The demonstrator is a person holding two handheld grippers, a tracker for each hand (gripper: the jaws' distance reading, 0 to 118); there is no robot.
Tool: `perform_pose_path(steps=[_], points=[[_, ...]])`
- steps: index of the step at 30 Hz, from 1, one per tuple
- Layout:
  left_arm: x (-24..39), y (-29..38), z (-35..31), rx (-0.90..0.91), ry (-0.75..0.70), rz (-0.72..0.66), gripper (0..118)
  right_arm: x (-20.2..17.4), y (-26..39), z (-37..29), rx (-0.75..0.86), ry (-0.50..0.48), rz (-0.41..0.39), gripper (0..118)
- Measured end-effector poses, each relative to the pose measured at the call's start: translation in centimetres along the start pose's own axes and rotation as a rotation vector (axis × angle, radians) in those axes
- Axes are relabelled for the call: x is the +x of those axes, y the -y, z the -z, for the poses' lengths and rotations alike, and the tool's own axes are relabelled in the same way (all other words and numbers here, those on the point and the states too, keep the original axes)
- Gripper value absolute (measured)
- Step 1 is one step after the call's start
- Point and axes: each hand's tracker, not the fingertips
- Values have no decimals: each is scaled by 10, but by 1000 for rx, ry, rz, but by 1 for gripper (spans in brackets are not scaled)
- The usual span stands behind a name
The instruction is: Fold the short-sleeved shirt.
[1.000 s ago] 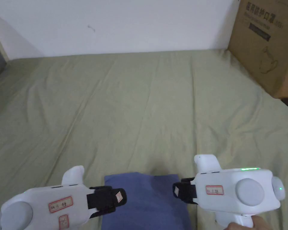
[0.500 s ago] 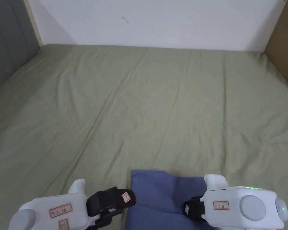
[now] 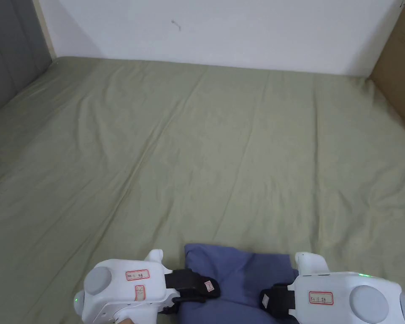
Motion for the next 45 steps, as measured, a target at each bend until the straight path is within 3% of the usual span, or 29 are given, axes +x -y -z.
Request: perform_pose_path(steps=[1, 2, 5, 10, 13, 19, 24, 25, 28, 29, 36, 37, 38, 40, 41, 43, 45], points=[[6, -1, -3, 1, 198, -66, 24, -4, 0, -3, 0, 7, -3, 0], [8, -1, -8, -6, 197, -61, 24, -6, 1, -5, 4, 4, -10, 0], [18, -8, -29, -21, 71, 107, 24, -15, 0, -10, 4, 22, -47, 0], [8, -42, -102, 43, -22, 166, 24, -26, -4, -13, 21, 27, -66, 0], [-9, -71, -157, 73, -151, 182, 24, -30, -8, -11, 27, 31, -68, 0], [-37, -122, -253, 119, -715, 253, 24, -35, -12, -3, 14, 42, -64, 0], [-56, -149, -283, 68, -1198, 375, 25, -32, -13, 6, 1, 22, -23, 0], [-60, -153, -284, 52, -1266, 419, 32, -31, -13, 9, -4, 27, -16, 0], [-73, -162, -285, 52, -1321, 367, 91, -30, -12, 14, -18, 49, -18, 0], [-75, -162, -286, 61, -1342, 349, 104, -30, -11, 13, -21, 50, -18, 0], [-44, -143, -302, 289, -1253, 259, 103, -22, -10, 5, -12, 42, -16, 0], [-35, -138, -303, 286, -1189, 250, 100, -21, -10, 3, -6, 40, -11, 0], [-26, -132, -303, 307, -1121, 241, 79, -20, -9, 0, 2, 32, -9, 0], [-4, -112, -298, 347, -946, 217, 11, -16, -7, -6, 20, 15, 1, 0], [4, -103, -292, 364, -872, 222, 0, -14, -6, -9, 28, 8, 5, 0], [29, -79, -273, 385, -790, 289, 0, -9, -4, -13, 40, -7, 18, 0], [51, -58, -251, 410, -806, 291, 0, -4, -1, -19, 52, -16, 28, 0]])
